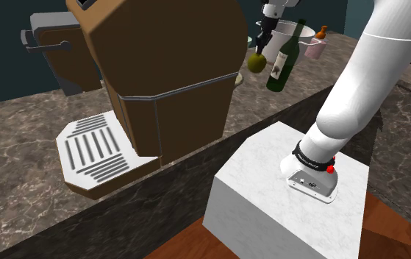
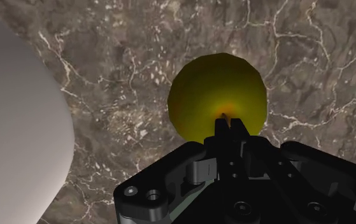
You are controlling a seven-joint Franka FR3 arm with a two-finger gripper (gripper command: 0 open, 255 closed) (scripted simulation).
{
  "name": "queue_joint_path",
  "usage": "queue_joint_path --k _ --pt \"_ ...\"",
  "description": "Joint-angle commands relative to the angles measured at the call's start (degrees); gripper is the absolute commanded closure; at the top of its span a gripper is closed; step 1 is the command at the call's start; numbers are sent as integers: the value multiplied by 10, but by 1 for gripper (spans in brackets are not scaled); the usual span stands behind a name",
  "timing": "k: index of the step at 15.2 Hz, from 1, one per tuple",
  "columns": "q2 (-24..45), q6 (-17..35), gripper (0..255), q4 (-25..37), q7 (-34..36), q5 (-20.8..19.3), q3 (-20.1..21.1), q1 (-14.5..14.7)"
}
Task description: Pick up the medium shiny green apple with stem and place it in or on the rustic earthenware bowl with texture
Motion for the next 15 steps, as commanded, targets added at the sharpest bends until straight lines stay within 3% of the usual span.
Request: queue_joint_path --k 1,15 --pt "-6 -13 255 9 4 -4 -1 1" --pt "-32 -115 255 88 21 -23 -3 3"
